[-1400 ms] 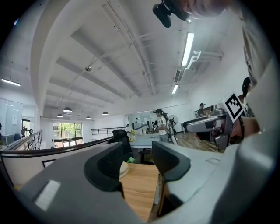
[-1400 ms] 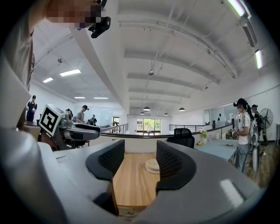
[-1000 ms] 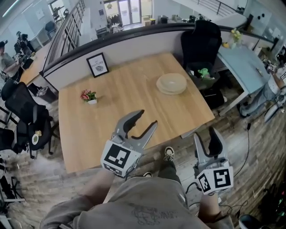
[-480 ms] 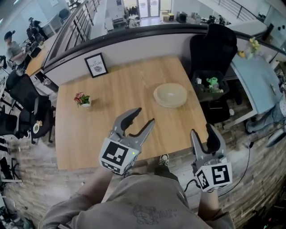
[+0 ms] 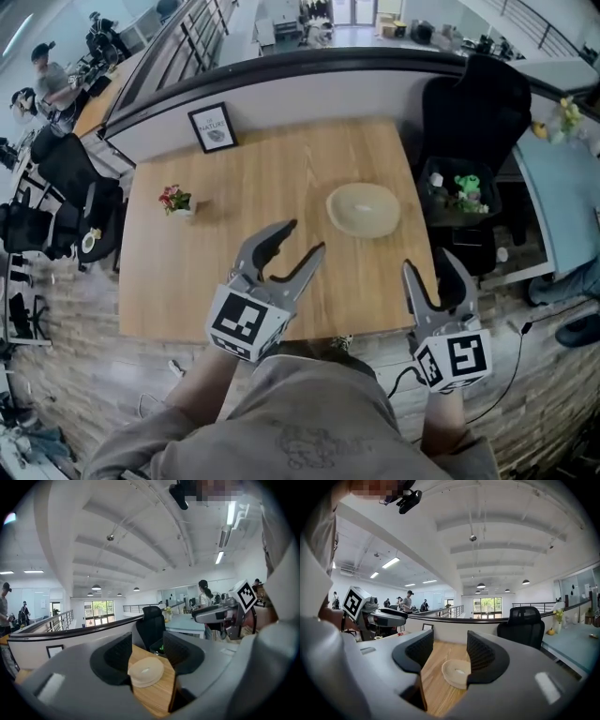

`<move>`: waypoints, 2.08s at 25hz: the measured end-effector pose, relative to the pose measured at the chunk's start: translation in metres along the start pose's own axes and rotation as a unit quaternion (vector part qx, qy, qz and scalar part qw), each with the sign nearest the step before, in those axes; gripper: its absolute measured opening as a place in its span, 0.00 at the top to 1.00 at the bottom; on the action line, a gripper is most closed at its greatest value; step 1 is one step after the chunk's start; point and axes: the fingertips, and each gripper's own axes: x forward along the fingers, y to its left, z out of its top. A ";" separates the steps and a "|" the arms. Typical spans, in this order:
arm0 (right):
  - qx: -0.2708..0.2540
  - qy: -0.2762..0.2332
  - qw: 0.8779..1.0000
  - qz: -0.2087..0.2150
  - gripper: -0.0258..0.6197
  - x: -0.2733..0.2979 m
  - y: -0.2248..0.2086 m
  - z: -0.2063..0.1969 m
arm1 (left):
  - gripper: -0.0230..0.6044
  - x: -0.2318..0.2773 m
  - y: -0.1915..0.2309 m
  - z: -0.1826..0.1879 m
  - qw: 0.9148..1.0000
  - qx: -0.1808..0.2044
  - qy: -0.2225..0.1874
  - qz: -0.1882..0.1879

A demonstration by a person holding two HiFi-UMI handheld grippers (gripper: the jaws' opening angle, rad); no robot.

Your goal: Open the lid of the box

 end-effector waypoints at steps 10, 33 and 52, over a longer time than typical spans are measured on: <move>0.054 0.023 0.998 0.003 0.63 0.033 -0.007 -0.020 | 0.63 0.024 0.025 -0.025 0.999 -0.009 0.020 -0.026; 0.030 0.175 0.984 0.035 0.63 0.187 -0.013 -0.162 | 0.53 0.166 0.094 -0.234 0.962 0.131 0.165 -0.173; -0.051 0.308 0.945 0.101 0.61 0.237 0.003 -0.287 | 0.42 0.247 0.081 -0.363 0.926 0.146 0.214 -0.273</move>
